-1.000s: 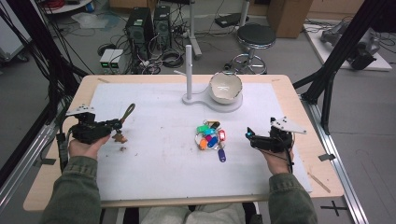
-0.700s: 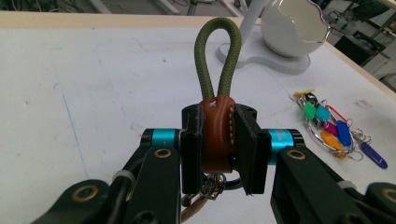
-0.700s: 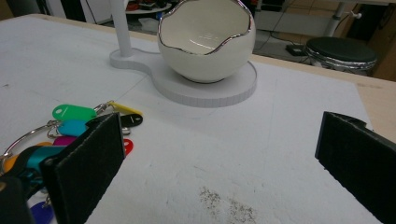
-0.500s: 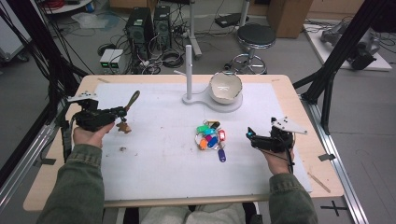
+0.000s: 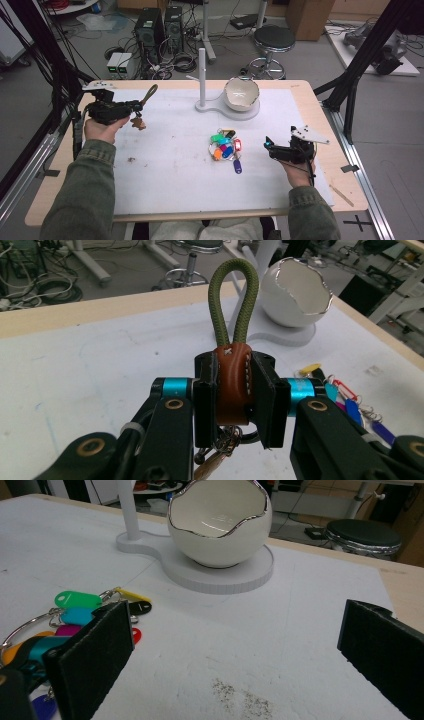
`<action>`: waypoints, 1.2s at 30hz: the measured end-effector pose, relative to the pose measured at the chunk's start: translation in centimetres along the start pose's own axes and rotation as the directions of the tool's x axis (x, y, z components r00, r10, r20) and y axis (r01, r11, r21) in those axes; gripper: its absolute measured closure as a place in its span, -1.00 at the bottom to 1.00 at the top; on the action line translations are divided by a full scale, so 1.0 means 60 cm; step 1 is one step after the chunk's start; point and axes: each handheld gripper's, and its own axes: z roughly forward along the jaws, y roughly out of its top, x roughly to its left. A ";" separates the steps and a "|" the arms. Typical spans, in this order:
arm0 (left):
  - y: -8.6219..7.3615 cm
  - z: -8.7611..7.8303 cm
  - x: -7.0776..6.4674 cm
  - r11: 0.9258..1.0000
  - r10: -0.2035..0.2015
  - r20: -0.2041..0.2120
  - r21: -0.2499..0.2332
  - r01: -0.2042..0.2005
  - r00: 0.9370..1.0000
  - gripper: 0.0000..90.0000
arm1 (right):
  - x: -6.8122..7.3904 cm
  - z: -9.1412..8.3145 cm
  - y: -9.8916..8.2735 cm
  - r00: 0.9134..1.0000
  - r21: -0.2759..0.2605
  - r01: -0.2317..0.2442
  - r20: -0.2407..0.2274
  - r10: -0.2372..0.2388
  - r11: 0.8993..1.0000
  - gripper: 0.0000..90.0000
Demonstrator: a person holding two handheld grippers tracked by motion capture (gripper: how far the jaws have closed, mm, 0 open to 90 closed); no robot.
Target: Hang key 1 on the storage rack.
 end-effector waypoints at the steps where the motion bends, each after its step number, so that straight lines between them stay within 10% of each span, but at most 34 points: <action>1: 0.003 0.004 -0.001 1.000 0.008 -0.001 0.004 -0.008 1.000 0.62 | 0.000 0.000 0.000 1.000 0.000 0.002 0.000 -0.002 1.000 -0.99; 19: 0.070 0.052 -0.022 0.999 0.052 0.021 -0.006 -0.052 0.998 0.63 | -0.002 -0.002 -0.001 1.000 -0.003 -0.005 0.000 0.005 1.000 -0.99; 36: 0.080 0.122 -0.016 1.000 -0.007 0.039 0.021 0.007 0.999 0.62 | -0.004 -0.002 -0.003 1.000 0.005 0.000 -0.002 0.000 1.000 -0.99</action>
